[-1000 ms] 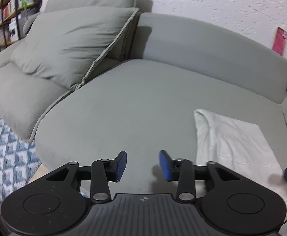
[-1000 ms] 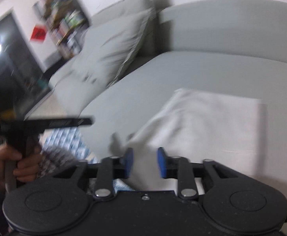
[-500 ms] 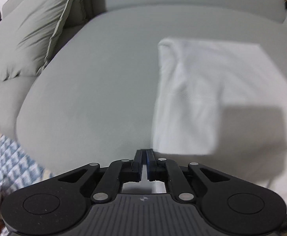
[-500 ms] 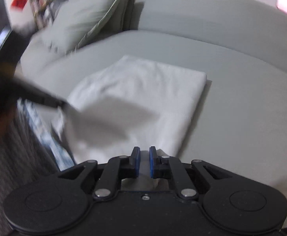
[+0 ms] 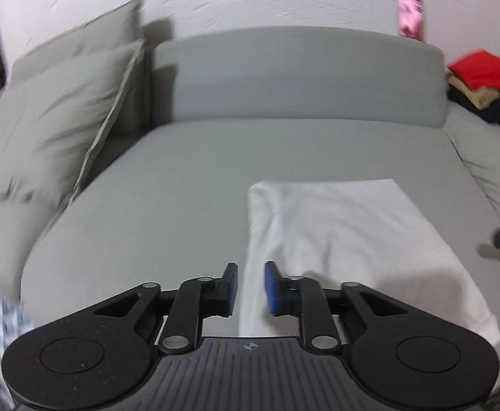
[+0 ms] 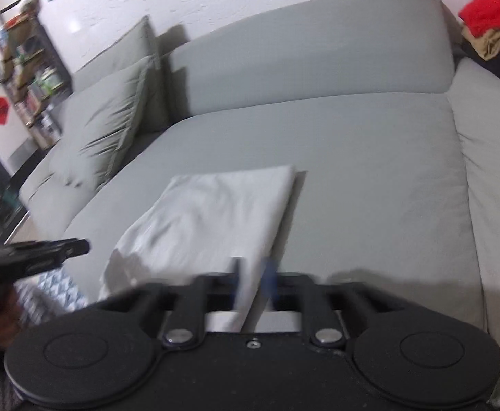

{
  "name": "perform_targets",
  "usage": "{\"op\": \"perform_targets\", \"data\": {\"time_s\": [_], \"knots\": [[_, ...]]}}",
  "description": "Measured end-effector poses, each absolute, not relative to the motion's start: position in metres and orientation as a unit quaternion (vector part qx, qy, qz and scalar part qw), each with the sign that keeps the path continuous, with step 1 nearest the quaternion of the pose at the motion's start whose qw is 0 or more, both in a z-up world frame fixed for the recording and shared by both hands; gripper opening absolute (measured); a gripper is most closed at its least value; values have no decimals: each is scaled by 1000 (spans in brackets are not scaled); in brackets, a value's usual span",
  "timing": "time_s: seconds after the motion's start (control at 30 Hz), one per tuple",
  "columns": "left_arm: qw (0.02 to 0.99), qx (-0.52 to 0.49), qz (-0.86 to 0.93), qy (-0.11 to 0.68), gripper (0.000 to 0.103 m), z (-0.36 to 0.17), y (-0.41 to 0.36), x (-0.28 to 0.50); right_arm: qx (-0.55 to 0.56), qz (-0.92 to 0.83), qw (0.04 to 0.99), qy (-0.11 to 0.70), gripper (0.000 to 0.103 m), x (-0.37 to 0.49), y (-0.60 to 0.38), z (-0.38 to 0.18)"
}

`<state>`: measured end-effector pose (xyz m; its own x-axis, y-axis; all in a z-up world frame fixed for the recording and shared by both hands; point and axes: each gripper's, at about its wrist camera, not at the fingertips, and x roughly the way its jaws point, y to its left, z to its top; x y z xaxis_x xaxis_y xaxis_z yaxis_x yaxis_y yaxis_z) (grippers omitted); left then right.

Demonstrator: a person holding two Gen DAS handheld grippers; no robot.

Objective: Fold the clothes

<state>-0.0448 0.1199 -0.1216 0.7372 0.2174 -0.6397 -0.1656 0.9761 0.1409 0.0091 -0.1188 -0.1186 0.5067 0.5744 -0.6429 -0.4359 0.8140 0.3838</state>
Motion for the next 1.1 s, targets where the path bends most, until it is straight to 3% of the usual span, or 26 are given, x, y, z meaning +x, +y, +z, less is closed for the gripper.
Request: {"op": "perform_targets", "data": {"time_s": [0.03, 0.2, 0.23, 0.27, 0.4, 0.47, 0.5, 0.63, 0.77, 0.93, 1.03, 1.07, 1.1], "knots": [[930, 50, 94, 351, 8, -126, 115, -34, 94, 292, 861, 406, 3, 19, -112, -123], [918, 79, 71, 382, 8, -156, 105, 22, 147, 338, 817, 443, 6, 65, -73, -152], [911, 61, 86, 398, 9, -166, 113, 29, 169, 347, 801, 458, 6, 74, -69, -162], [905, 34, 104, 412, 17, -176, 124, 35, 192, 352, 786, 471, 6, 81, -68, -173], [903, -48, 169, 391, 19, -173, 162, 28, 333, 316, 752, 474, 0, 106, -106, -218], [899, -84, 204, 379, 6, -167, 181, 21, 385, 256, 764, 451, 1, 113, -131, -220], [896, -106, 219, 373, 6, -164, 192, 15, 389, 227, 776, 442, 6, 116, -139, -217], [917, -142, 163, 335, 8, -142, 204, 1, 416, 192, 782, 423, 6, 122, -157, -207], [934, -120, 29, 334, 15, -127, 170, 16, 415, 244, 768, 422, 7, 127, -137, -194], [928, -46, -56, 365, 23, -143, 123, 61, 392, 332, 723, 463, 19, 142, -95, -195], [910, -28, -51, 411, 22, -174, 126, 94, 373, 354, 700, 496, 19, 154, -83, -212], [911, -32, -46, 407, 27, -179, 130, 98, 368, 356, 695, 505, 17, 158, -79, -218], [914, -37, -41, 403, 28, -183, 133, 103, 364, 358, 691, 512, 4, 160, -76, -224]]}}
